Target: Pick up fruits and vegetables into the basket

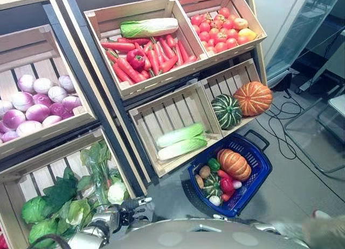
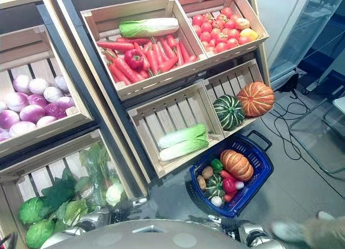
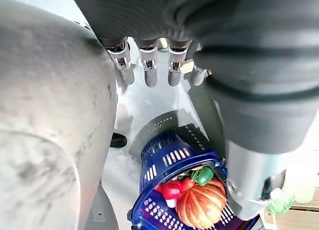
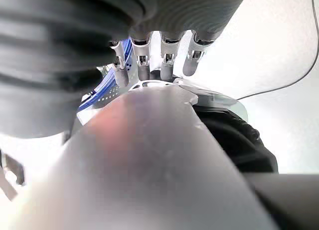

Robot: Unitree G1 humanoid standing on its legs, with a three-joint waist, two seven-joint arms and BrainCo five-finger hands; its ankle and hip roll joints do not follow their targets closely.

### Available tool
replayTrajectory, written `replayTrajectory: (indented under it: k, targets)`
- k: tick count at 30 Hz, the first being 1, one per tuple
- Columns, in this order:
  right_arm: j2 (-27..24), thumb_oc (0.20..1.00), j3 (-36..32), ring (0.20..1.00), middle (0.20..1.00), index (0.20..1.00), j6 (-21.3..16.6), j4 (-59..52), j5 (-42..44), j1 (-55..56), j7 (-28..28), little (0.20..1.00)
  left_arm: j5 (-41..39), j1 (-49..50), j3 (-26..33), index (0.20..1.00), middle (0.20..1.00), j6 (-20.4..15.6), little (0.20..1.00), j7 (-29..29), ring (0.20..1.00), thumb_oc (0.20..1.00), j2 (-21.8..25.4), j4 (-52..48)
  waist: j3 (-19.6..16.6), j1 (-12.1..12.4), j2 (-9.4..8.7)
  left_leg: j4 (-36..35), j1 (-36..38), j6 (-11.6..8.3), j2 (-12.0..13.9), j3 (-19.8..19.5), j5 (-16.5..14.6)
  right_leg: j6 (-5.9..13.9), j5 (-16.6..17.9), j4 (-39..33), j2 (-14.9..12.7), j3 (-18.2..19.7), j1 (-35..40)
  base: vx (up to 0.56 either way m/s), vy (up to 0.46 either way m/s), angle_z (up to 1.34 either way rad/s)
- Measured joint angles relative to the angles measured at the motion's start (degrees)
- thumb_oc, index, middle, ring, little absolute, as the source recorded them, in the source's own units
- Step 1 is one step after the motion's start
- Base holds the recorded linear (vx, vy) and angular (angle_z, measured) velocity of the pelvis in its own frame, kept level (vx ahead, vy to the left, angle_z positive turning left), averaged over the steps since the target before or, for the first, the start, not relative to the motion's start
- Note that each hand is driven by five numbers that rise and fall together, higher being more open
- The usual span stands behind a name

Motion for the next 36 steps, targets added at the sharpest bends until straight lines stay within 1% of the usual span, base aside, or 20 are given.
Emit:
replayTrajectory:
  k: [6,10,14,17,18,21,22,24,25,26,27,28,30,31,32,34,36]
  targets:
    - [0.0,1.0,0.0,1.0,1.0,1.0,-0.2,0.0,-0.1,-0.1,0.0,1.0,1.1,0.1,-0.3,1.0,1.0,-2.2,1.0,0.0,1.0,1.0,-0.1,0.3,0.2,0.0,0.03,0.0,0.0,0.0,0.0,0.0,0.0,0.0,0.0,0.0,0.0,0.0,0.0,0.0,-0.037,0.04]
    - [0.0,1.0,0.0,1.0,1.0,1.0,-1.3,0.0,0.0,-0.1,-0.3,1.0,2.0,0.3,-1.8,1.0,1.0,-5.2,1.0,-0.6,1.0,1.0,-0.1,0.4,0.6,-0.1,0.09,0.0,-0.1,0.0,0.0,0.0,0.0,0.01,0.0,0.0,0.0,0.0,-0.1,0.0,0.0,0.0]
    - [0.0,1.0,0.1,1.0,1.0,1.0,-3.5,0.0,0.3,0.0,-0.7,1.0,1.7,0.4,-3.4,1.0,1.0,-9.4,1.0,-1.0,1.0,1.0,-0.4,0.3,1.1,-0.2,0.12,0.0,-0.1,0.01,0.1,-0.2,0.0,0.01,0.0,0.0,0.0,0.2,0.0,0.05,-0.026,0.02]
    - [-0.1,1.0,0.1,1.0,1.0,1.0,-7.1,-0.4,1.9,0.4,-1.1,1.0,-0.9,0.4,-3.9,1.0,1.0,-13.1,1.0,0.3,1.0,1.0,-0.5,-3.8,2.1,-0.2,0.08,0.0,-0.4,0.03,0.2,-0.4,0.0,0.0,0.0,0.1,0.0,0.1,-0.1,0.04,-0.038,0.02]
    - [-0.2,1.0,0.1,1.0,1.0,1.0,-7.9,-0.9,2.7,0.5,-1.1,1.0,-1.3,0.4,-4.0,1.0,1.0,-13.8,1.0,0.7,1.0,1.0,-0.5,-4.9,2.1,-0.2,0.09,0.0,-0.6,0.06,0.1,-0.6,0.1,-0.01,0.0,0.1,0.0,0.0,-0.1,0.02,-0.038,0.06]
    - [-0.8,1.0,0.0,1.0,1.0,1.0,-12.6,-3.3,5.9,0.5,-1.1,1.0,-1.8,-0.4,-4.4,1.0,1.0,-21.2,1.0,4.7,1.0,1.0,0.1,-6.3,2.2,-0.5,0.19,0.0,-1.0,0.04,0.2,-0.9,0.1,-0.01,0.0,0.1,0.1,-0.2,-0.2,0.01,-0.02,0.03]
    - [-1.2,1.0,0.0,1.0,1.0,1.0,-15.2,-3.7,7.1,0.2,-1.2,1.0,-1.1,-0.4,-4.6,1.0,1.0,-24.5,1.0,6.5,1.0,1.0,0.9,-6.4,2.5,-0.5,0.32,0.0,-1.1,0.02,0.3,-0.9,0.1,-0.02,0.0,0.1,0.2,-0.2,-0.3,0.0,0.0,0.0]
    - [-2.0,1.0,-0.1,1.0,1.0,1.0,-19.9,-5.4,9.7,-0.5,-1.6,1.0,-0.3,-0.3,-4.6,1.0,1.0,-29.4,1.0,8.8,1.0,1.0,2.3,-7.7,2.8,-0.5,0.65,0.0,-1.8,0.06,0.3,-1.1,0.2,-0.04,0.0,0.2,0.3,-0.2,-1.1,0.0,-0.006,0.04]
    - [-2.6,1.0,-0.4,1.0,1.0,1.0,-20.8,-9.1,10.8,-0.5,-2.8,1.0,0.1,-0.1,-4.4,1.0,1.0,-30.8,1.0,10.1,1.0,1.0,2.9,-10.2,3.5,-0.5,1.12,0.1,-1.9,0.1,0.2,-1.4,0.4,-0.03,0.0,0.2,0.2,-0.2,-1.0,-0.02,-0.034,0.12]
    - [-3.7,1.0,-0.2,1.0,1.0,1.0,-20.7,-18.0,12.1,0.5,-4.8,1.0,1.0,1.2,-4.5,1.0,1.0,-31.7,1.0,11.7,1.0,1.0,3.9,-16.3,4.4,-0.6,1.69,0.2,-2.1,0.13,0.0,-1.7,0.6,-0.02,0.0,0.3,0.2,-0.2,-1.1,-0.04,-0.058,0.16]
    - [-5.0,1.0,0.0,1.0,1.0,1.0,-21.2,-30.0,13.1,2.5,-7.0,1.0,2.6,3.1,-5.0,1.0,1.0,-32.1,1.0,13.5,1.0,1.0,5.7,-26.2,5.9,-0.7,2.24,0.2,-2.3,0.15,0.1,-2.0,0.9,-0.02,0.0,0.4,0.2,-0.2,-1.1,-0.05,-0.066,0.2]
    - [-5.6,1.0,0.0,1.0,1.0,1.0,-21.9,-39.2,14.1,3.3,-8.8,1.0,3.9,4.0,-5.5,1.0,1.0,-32.6,1.0,14.9,1.0,1.0,7.5,-35.3,6.8,-0.8,2.56,0.2,-2.8,0.14,0.1,-2.5,1.2,-0.03,0.0,0.4,0.2,-0.2,-1.3,-0.05,-0.059,0.27]
    - [-5.6,1.0,0.1,1.0,1.0,1.0,-22.2,-48.0,14.6,3.8,-12.3,1.0,5.4,5.0,-6.0,1.0,1.0,-32.8,1.0,17.6,1.0,1.0,10.7,-46.9,7.0,-0.7,2.67,0.2,-4.2,0.0,0.0,-3.2,1.7,-0.06,0.0,0.3,0.5,0.0,-2.1,-0.02,-0.045,0.25]
    - [-5.8,1.0,0.0,1.0,1.0,1.0,-22.9,-51.4,14.5,4.4,-14.1,1.0,7.3,5.3,-5.5,1.0,1.0,-33.6,1.0,19.4,1.0,1.0,12.8,-51.8,7.5,-0.7,2.67,0.2,-4.7,-0.05,0.2,-3.3,1.8,-0.15,-0.1,0.3,0.6,0.0,-2.4,0.01,-0.028,0.11]
    - [-5.8,1.0,-0.1,1.0,1.0,1.0,-23.6,-52.0,14.4,4.4,-15.0,1.0,8.8,5.3,-5.0,1.0,1.0,-34.6,1.0,20.5,1.0,1.0,14.0,-53.0,7.8,-0.7,2.72,0.2,-5.0,-0.05,0.3,-3.3,1.9,-0.15,-0.1,0.3,0.7,0.1,-2.7,0.0,-0.016,0.04]
    - [-5.8,1.0,-1.3,1.0,1.0,1.0,-24.4,-50.5,13.9,4.0,-17.6,1.0,11.5,4.3,-4.3,1.0,1.0,-35.3,1.0,23.7,1.0,1.0,15.6,-52.7,9.0,-0.8,3.05,0.2,-5.2,-0.01,0.6,-3.2,1.9,-0.15,-0.1,0.7,0.7,0.2,-3.1,-0.01,-0.002,-0.02]
    - [-6.5,1.0,-1.5,1.0,1.0,1.0,-25.6,-48.8,12.8,3.9,-20.4,1.0,13.2,3.9,-4.3,1.0,1.0,-36.5,1.0,26.5,1.0,1.0,15.7,-51.4,9.8,-1.1,3.45,0.2,-6.2,0.12,0.6,-3.1,2.1,-0.19,-0.2,1.4,0.6,0.3,-4.6,-0.06,0.003,-0.05]
